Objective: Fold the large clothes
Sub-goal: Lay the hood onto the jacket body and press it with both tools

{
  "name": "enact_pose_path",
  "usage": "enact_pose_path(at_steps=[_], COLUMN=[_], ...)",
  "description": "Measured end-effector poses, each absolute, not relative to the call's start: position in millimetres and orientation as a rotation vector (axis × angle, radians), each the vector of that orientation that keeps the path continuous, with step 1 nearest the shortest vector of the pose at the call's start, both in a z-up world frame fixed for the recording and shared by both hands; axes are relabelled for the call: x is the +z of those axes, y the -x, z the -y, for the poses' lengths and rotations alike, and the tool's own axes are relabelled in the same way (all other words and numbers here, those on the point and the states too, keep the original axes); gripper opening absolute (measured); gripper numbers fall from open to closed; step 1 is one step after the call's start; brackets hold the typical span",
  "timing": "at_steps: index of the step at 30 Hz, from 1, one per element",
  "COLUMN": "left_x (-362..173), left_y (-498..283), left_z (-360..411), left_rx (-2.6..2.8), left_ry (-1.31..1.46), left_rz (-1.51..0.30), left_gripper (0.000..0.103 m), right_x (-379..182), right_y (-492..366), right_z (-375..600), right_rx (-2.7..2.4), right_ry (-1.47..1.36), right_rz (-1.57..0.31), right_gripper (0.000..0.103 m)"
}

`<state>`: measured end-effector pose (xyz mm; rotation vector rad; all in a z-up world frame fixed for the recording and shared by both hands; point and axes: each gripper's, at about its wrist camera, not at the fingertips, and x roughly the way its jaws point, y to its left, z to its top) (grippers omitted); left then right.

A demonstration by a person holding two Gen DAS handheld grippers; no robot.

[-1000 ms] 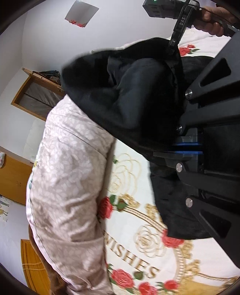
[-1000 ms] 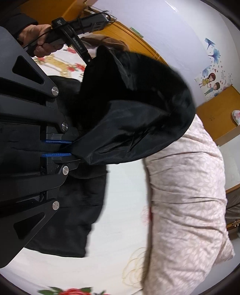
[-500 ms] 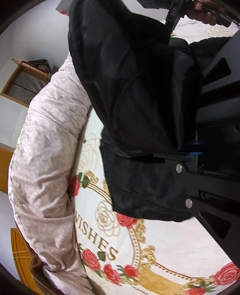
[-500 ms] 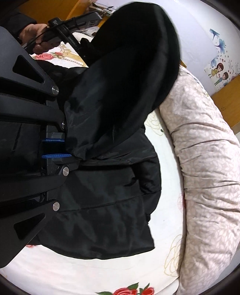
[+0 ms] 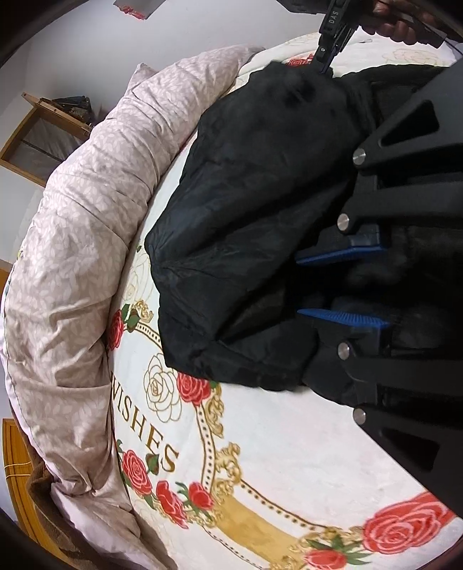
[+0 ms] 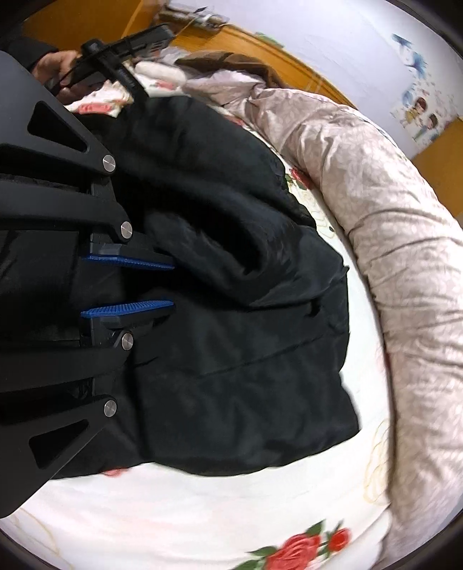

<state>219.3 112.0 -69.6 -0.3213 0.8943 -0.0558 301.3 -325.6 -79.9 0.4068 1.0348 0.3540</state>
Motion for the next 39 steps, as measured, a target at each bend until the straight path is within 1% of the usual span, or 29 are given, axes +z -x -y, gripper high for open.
enact_pose_path(at_steps=[1,2,3,4,6,8,12,14,15,16,17,22,25,28,30,32,33,36,39], left_x=[-66.9,-63.5,-59.7,-56.3,-49.6,-44.7,-40.3,-47.3,-53.1,-58.9,-64.2,-86.2,-104.3,-109.4,-103.7,-93.0,-86.1,-55.4,-30.8], left_y=[-214.6,-210.8,-207.0,-205.2,-206.0,-213.7,-235.7,-247.5,-251.9,-255.2,-256.1,-247.2,-239.8,-235.0,-234.2,-229.4,-226.1,-216.6,-232.0], left_z=[-112.8,-113.7,-114.6,-115.6,-117.1,-116.4,-101.2,-90.2,-84.7,-78.8,-72.9,-51.8,-39.2,-33.4,-36.6,-43.4,-47.3,-59.7,-70.4], left_rx=[-0.059,-0.06,-0.061,-0.062,-0.071,-0.081,-0.112,-0.133,-0.142,-0.158,-0.17,-0.206,-0.219,-0.213,-0.212,-0.207,-0.205,-0.203,-0.181], left_ry=[0.326,0.33,0.337,0.348,0.376,0.401,0.393,0.389,0.388,0.388,0.384,0.361,0.327,0.302,0.315,0.331,0.333,0.319,0.295], left_rz=[-0.886,-0.877,-0.865,-0.854,-0.835,-0.824,-0.812,-0.833,-0.852,-0.872,-0.886,-0.928,-0.965,-0.979,-0.994,-0.993,-0.985,-0.903,-0.825], left_gripper=[0.03,0.033,0.038,0.041,0.049,0.052,0.052,0.052,0.05,0.05,0.05,0.051,0.052,0.052,0.052,0.052,0.052,0.052,0.052], right_x=[-79.1,-78.5,-78.7,-80.3,-84.0,-87.0,-90.5,-94.2,-96.9,-97.7,-96.7,-101.0,-117.7,-125.0,-119.5,-105.9,-95.7,-58.6,-33.6], right_y=[-298.3,-296.4,-294.9,-292.7,-292.5,-293.4,-306.2,-312.6,-316.5,-318.7,-318.0,-305.2,-301.5,-301.7,-302.7,-300.1,-296.3,-288.3,-303.1], right_z=[327.4,327.8,327.8,326.5,317.8,309.7,285.9,277.7,273.0,269.0,267.8,283.7,292.3,288.3,283.4,276.7,275.8,275.6,269.1], right_rx=[0.362,0.369,0.379,0.389,0.421,0.446,0.482,0.487,0.479,0.473,0.46,0.399,0.36,0.337,0.327,0.316,0.313,0.322,0.314], right_ry=[-0.44,-0.473,-0.509,-0.538,-0.592,-0.617,-0.633,-0.63,-0.624,-0.607,-0.58,-0.53,-0.518,-0.482,-0.46,-0.419,-0.393,-0.317,-0.259], right_rz=[-1.03,-1.024,-1.021,-1.021,-1.028,-1.037,-1.044,-1.053,-1.069,-1.072,-1.073,-1.055,-1.086,-1.103,-1.117,-1.116,-1.098,-0.986,-0.903], right_gripper=[0.025,0.032,0.036,0.044,0.045,0.045,0.045,0.045,0.044,0.02,0.003,0.003,0.003,0.003,0.004,0.015,0.017,0.017,0.02])
